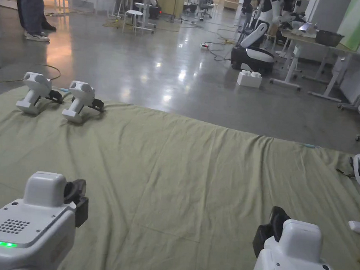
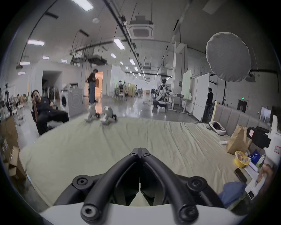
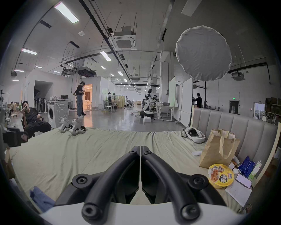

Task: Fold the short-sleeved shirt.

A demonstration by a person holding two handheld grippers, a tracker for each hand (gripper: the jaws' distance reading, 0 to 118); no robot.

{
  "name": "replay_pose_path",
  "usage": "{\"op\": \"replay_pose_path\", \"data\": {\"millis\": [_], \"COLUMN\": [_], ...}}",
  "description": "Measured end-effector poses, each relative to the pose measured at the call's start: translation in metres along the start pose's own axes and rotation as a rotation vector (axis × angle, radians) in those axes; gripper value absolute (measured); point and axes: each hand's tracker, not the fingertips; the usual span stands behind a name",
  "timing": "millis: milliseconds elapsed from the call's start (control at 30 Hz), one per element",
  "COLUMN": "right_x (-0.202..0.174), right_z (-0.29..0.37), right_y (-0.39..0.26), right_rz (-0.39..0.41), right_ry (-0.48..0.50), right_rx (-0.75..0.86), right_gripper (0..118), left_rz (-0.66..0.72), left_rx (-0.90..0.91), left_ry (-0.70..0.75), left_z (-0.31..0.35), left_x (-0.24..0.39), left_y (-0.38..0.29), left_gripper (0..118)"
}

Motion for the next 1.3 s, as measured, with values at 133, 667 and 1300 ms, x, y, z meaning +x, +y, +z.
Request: {"op": "replay_pose_path", "data": {"millis": [133,667,1300], "right_x": [0.004,-0.006,-0.014], "right_z": [-0.002,-0.009,-0.008], "right_y": [-0.006,-0.031,-0.052], "right_rz": [0.007,0.054,0.056], "right_ry": [0.005,0.034,0.064], "right_rx": [-0.041,-0.164,-0.227], "right_gripper": [4,4,4], "left_rz": [0.082,0.5,0.774], "left_rx": [-0.168,-0.741,-0.756], "left_ry": [-0.043,-0.308,-0.405], "left_z": [0.002,-0.035,-0.049], "left_x": [-0.053,-0.209,-0.188], "left_y": [-0.02,-0.151,-0.178], "left_gripper": [2,76,15]}}
